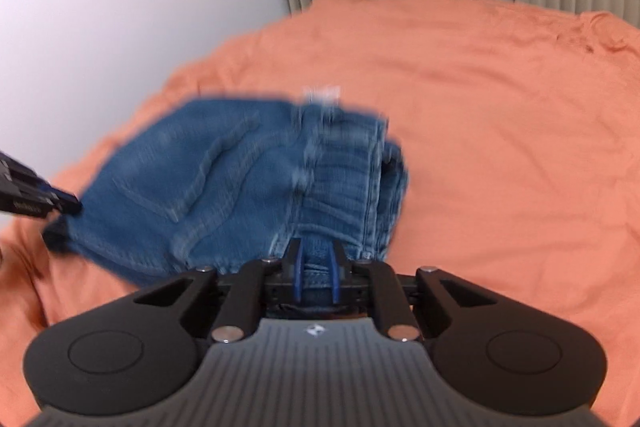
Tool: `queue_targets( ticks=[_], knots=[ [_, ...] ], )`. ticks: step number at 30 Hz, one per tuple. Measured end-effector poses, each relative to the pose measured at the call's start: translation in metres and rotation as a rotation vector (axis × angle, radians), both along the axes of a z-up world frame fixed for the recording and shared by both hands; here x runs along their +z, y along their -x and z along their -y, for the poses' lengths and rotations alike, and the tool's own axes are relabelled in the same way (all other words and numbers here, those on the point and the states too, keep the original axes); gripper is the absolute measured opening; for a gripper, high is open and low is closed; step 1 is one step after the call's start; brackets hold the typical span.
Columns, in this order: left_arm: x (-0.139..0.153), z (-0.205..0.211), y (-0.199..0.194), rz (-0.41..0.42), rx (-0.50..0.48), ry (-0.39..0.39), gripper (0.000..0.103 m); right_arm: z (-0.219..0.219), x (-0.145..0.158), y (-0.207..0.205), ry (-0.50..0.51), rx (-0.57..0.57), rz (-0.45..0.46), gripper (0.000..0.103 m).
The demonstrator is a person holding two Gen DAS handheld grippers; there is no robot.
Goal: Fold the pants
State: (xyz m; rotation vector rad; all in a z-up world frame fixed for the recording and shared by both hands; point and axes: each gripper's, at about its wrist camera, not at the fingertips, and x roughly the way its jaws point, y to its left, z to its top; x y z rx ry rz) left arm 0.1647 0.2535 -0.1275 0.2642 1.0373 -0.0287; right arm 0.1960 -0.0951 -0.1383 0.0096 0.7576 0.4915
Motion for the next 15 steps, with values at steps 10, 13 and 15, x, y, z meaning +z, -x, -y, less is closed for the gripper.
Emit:
queue_targets(
  ticks=[10, 13, 15],
  knots=[
    [0.041, 0.01, 0.011, 0.07, -0.013, -0.049, 0.022, -0.007, 0.001, -0.013, 0.051, 0.026, -0.051, 0.01],
    [0.096, 0.004, 0.029, 0.171, 0.006, -0.03, 0.022, 0.0, 0.026, -0.01, 0.006, 0.019, -0.048, 0.027],
    [0.142, 0.001, 0.045, 0.272, 0.016, -0.009, 0.022, 0.005, 0.049, -0.006, -0.032, 0.011, -0.019, 0.038]
  ],
)
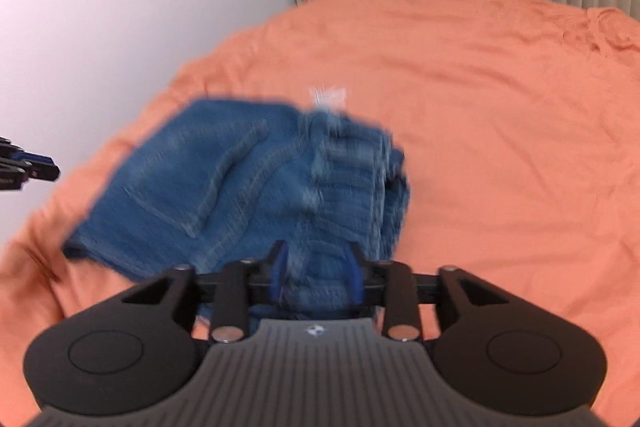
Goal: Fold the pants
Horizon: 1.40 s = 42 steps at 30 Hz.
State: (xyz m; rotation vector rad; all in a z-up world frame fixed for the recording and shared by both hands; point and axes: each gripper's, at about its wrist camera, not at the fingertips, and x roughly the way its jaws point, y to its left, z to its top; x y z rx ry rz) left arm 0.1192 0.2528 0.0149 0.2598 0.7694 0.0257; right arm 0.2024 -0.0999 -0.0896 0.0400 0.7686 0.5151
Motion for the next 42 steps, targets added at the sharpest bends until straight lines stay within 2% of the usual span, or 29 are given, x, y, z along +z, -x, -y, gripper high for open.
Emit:
queue_targets(
  ticks=[2, 3, 6, 7, 8, 10, 11, 13, 16, 17, 20, 22, 28, 33, 42],
  knots=[
    [0.047, 0.003, 0.021, 0.103, 0.0, 0.0, 0.028, 0.002, 0.024, 0.007, -0.03, -0.01, 0.04, 0.047],
    [0.069, 0.005, 0.031, 0.155, 0.022, -0.016, 0.037, 0.003, 0.037, 0.011, -0.046, -0.017, 0.058, 0.054],
    [0.127, 0.018, 0.072, 0.29, 0.112, -0.075, 0.06, 0.008, 0.071, 0.028, -0.09, -0.046, 0.096, 0.066],
    [0.142, 0.022, 0.086, 0.322, 0.143, -0.088, 0.069, 0.009, 0.081, 0.036, -0.1, -0.051, 0.112, 0.066],
    [0.153, 0.025, 0.097, 0.352, 0.17, -0.098, 0.073, 0.01, 0.09, 0.045, -0.105, -0.057, 0.131, 0.068],
    [0.164, 0.036, 0.122, 0.4, 0.208, -0.111, 0.091, 0.011, 0.105, 0.065, -0.117, -0.06, 0.176, 0.076],
    [0.164, 0.042, 0.132, 0.425, 0.227, -0.106, 0.095, 0.011, 0.111, 0.076, -0.121, -0.056, 0.203, 0.079],
    [0.153, 0.057, 0.15, 0.482, 0.248, -0.086, 0.097, 0.009, 0.119, 0.099, -0.116, -0.055, 0.255, 0.083],
    [0.124, 0.078, 0.16, 0.509, 0.264, -0.063, 0.098, 0.001, 0.125, 0.136, -0.066, -0.07, 0.336, 0.092],
    [0.113, 0.085, 0.162, 0.506, 0.258, -0.056, 0.098, -0.001, 0.126, 0.149, -0.05, -0.077, 0.37, 0.098],
    [0.079, 0.101, 0.159, 0.457, 0.217, -0.033, 0.098, -0.005, 0.125, 0.182, 0.001, -0.122, 0.461, 0.098],
    [0.06, 0.107, 0.156, 0.424, 0.206, -0.004, 0.098, -0.007, 0.122, 0.196, 0.007, -0.151, 0.48, 0.098],
    [0.008, 0.108, 0.132, 0.288, 0.209, 0.106, 0.098, -0.006, 0.101, 0.205, -0.005, -0.176, 0.421, 0.098],
    [-0.014, 0.118, 0.128, 0.214, 0.232, 0.076, 0.098, -0.011, 0.076, 0.198, 0.047, -0.169, 0.332, 0.098],
    [-0.039, 0.139, 0.126, 0.109, 0.216, 0.126, 0.098, -0.011, 0.052, 0.183, 0.085, -0.198, 0.238, 0.098]
  ],
)
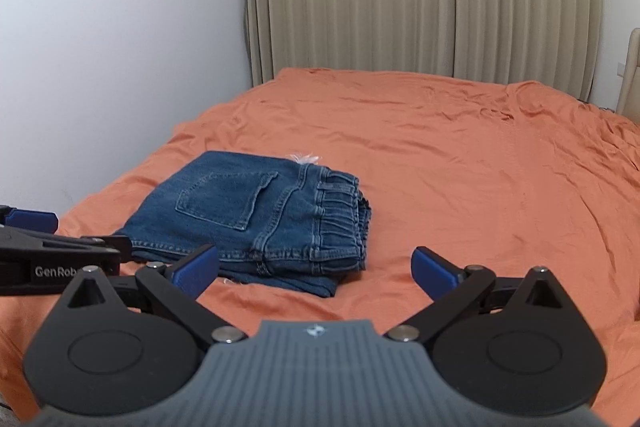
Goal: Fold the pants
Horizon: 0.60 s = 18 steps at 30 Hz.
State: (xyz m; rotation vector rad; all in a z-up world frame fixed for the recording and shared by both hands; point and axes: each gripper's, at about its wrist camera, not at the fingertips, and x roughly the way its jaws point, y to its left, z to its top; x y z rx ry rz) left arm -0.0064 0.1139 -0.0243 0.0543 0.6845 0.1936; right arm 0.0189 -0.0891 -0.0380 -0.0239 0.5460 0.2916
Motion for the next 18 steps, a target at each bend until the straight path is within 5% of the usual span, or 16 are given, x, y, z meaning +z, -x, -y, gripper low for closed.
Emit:
queue_targets(
  ticks=[18],
  knots=[
    [0.0052, 0.0022, 0.0018, 0.004, 0.003, -0.011, 0.098, 0.0039, 0.0039, 0.0012, -0.023, 0.002, 0.003, 0.098]
  ],
)
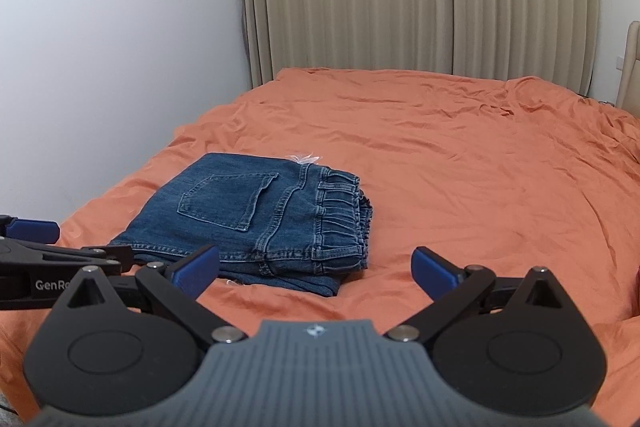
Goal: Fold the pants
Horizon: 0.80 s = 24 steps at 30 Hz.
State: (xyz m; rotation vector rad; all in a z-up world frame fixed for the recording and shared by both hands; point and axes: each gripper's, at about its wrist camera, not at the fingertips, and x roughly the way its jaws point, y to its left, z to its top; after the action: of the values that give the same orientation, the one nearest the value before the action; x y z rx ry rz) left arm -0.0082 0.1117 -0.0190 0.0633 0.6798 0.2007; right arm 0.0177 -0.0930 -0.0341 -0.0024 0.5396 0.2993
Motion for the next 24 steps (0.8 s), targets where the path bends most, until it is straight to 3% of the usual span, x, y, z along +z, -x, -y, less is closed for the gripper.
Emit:
queue_targets(
  ticks=[24],
  knots=[
    [0.0005, -0.0019, 0.0015, -0.003, -0.003, 0.005, 0.098, 0.0002, 0.0015, 0.0013, -0.007, 0.001, -0.005, 0.098]
  ],
)
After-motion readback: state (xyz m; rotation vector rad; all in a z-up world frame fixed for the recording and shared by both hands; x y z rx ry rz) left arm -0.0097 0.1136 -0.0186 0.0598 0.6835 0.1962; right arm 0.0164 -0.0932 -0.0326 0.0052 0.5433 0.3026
